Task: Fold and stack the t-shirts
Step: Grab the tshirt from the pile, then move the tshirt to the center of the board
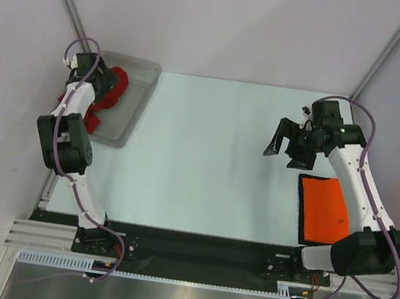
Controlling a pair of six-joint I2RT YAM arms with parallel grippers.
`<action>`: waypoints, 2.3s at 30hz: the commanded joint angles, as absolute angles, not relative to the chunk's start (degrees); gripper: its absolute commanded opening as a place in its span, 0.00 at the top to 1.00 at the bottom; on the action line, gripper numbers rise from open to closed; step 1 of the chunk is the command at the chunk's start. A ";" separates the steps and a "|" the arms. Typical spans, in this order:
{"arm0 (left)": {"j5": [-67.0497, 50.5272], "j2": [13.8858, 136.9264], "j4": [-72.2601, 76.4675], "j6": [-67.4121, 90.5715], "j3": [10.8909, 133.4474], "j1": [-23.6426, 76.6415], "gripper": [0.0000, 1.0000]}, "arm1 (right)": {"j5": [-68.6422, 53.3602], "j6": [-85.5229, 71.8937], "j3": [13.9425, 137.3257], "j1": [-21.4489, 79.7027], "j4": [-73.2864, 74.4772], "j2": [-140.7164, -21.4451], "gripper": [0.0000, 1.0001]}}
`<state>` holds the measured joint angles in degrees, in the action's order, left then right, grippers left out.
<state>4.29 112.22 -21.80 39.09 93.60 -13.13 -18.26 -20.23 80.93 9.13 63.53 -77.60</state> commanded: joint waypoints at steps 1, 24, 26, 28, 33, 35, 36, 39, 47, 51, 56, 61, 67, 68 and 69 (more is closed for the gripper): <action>3.43 115.22 -18.03 40.43 96.68 -15.03 0.13 | -16.79 -18.90 84.89 8.35 62.23 -79.80 0.00; -9.83 135.89 -9.60 53.87 112.96 -19.86 1.00 | -14.33 -20.48 91.05 7.82 65.13 -89.74 0.00; -15.26 131.78 4.03 59.13 106.82 -19.51 1.00 | -14.24 -20.48 91.23 8.43 65.13 -89.56 0.00; -18.01 128.42 14.36 67.01 96.71 -19.25 0.99 | -14.24 -20.48 91.23 8.61 65.13 -89.21 0.00; -21.18 119.72 33.99 76.54 85.80 -18.28 1.00 | -15.64 -20.39 90.97 9.23 64.25 -87.89 0.00; -21.97 117.43 39.87 80.41 83.86 -18.54 1.00 | -15.91 -20.22 90.70 9.66 64.16 -87.19 0.00; -22.32 115.51 41.47 81.55 82.19 -18.63 1.00 | -16.08 -20.30 90.53 10.28 64.25 -86.84 0.00; -24.16 112.34 48.76 86.56 78.86 -18.46 1.00 | -17.14 -20.39 88.69 10.98 63.46 -84.82 0.00; -23.72 100.74 69.68 102.03 59.43 -17.23 1.00 | -20.38 -22.41 83.06 12.65 60.56 -76.92 0.00; -27.75 91.08 66.73 99.87 54.94 -16.26 1.00 | -22.32 -23.73 79.90 13.01 59.94 -73.14 0.00; -38.49 74.57 23.99 75.46 64.75 -11.10 1.00 | -22.94 -24.61 76.73 13.45 60.12 -68.56 0.00; -32.01 67.25 -9.62 51.25 72.43 0.95 0.99 | -24.08 -25.14 73.13 13.71 60.55 -63.56 0.00; -26.20 56.10 -17.47 45.80 57.41 10.79 0.42 | -24.17 -24.87 66.37 13.80 61.52 -58.46 0.00; -25.93 55.29 -17.93 45.01 55.48 11.85 0.36 | -24.34 -24.96 65.66 13.89 61.44 -57.84 0.00; -25.32 54.50 -18.80 42.91 52.41 13.00 0.22 | -24.43 -25.22 64.87 13.89 61.17 -57.31 0.00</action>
<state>-29.69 54.33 -7.31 50.92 59.29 10.35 -23.24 -24.69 66.37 13.52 61.21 -59.40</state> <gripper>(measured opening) 0.679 0.995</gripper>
